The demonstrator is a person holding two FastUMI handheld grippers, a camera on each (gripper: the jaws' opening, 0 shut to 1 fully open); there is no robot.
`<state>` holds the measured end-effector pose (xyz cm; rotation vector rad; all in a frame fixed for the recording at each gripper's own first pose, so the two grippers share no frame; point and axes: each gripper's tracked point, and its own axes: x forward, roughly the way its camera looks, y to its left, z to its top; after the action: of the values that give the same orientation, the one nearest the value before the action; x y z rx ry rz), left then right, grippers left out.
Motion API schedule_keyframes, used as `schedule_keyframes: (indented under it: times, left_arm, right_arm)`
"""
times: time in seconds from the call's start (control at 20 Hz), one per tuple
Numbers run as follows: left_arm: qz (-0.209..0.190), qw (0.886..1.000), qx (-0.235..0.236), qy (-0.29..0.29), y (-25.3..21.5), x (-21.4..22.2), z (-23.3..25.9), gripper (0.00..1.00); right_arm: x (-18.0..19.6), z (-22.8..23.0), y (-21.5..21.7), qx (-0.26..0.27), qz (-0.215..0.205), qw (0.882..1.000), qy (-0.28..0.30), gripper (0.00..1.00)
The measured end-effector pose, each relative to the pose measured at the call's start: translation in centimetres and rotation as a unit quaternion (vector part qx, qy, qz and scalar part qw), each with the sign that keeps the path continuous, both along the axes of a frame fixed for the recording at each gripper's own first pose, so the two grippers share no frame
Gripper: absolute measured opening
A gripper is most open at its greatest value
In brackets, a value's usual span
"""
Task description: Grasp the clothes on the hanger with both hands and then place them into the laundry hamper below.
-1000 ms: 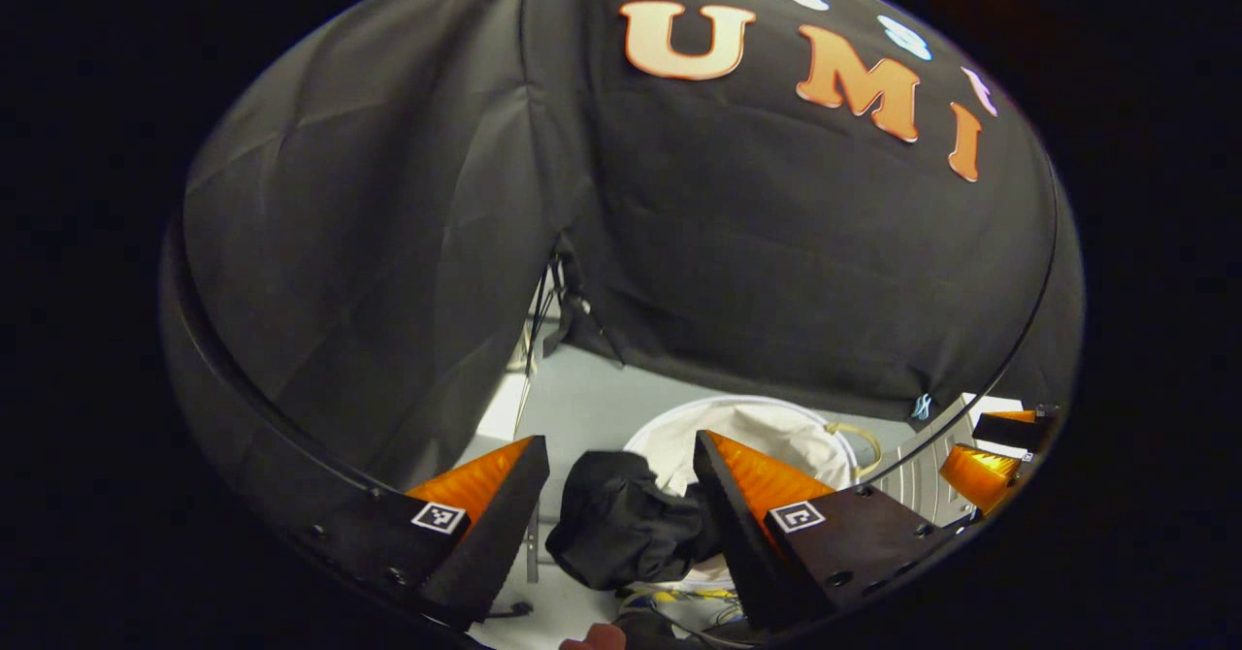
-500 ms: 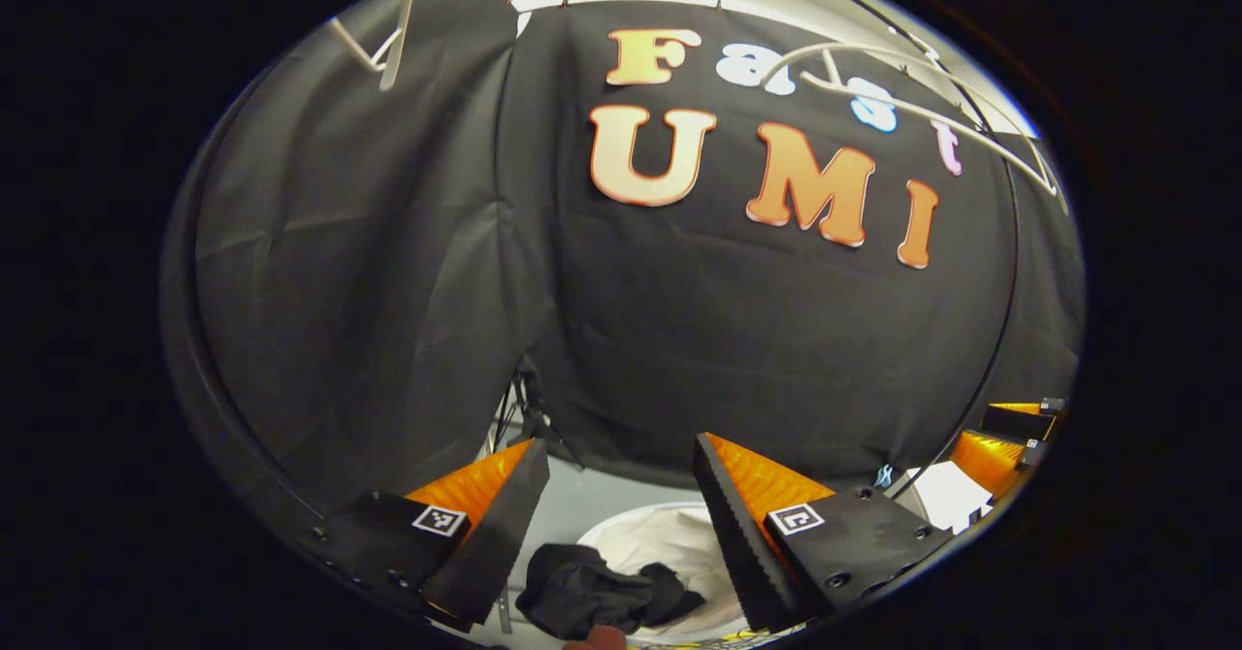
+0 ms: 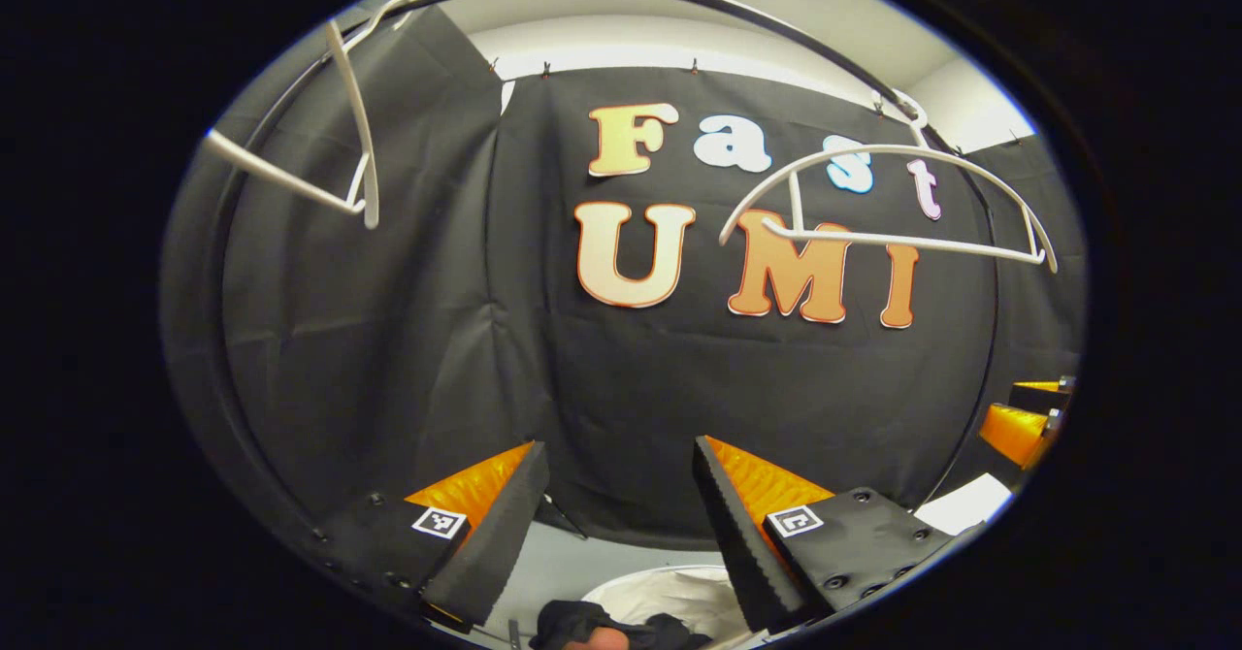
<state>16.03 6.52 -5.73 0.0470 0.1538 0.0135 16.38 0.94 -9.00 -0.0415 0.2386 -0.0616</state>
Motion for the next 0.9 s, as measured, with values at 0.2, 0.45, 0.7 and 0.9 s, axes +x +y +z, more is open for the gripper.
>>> schedule_keyframes:
  times: [0.2,0.45,0.7,0.9]
  left_arm:
    - [-0.016,1.0,-0.006,-0.019,-1.4,-0.2,2.3,0.94]
    - [-0.042,0.998,-0.006,-0.04,-2.9,-0.2,4.9,1.0]
    - [-0.06,0.997,0.002,-0.052,-3.9,-0.6,6.4,0.93]
    - [-0.069,0.996,0.001,-0.052,-4.7,-0.9,6.4,0.93]
  right_arm:
    - [-0.8,4.3,-1.4,0.003,-0.03,0.999,-0.029,0.92]
    - [-2.0,8.4,-3.0,-0.011,-0.063,0.996,-0.059,1.0]
    - [-3.2,10.4,-4.4,-0.027,-0.091,0.993,-0.073,1.0]
    - [-4.0,11.1,-5.0,-0.028,-0.102,0.991,-0.08,1.0]
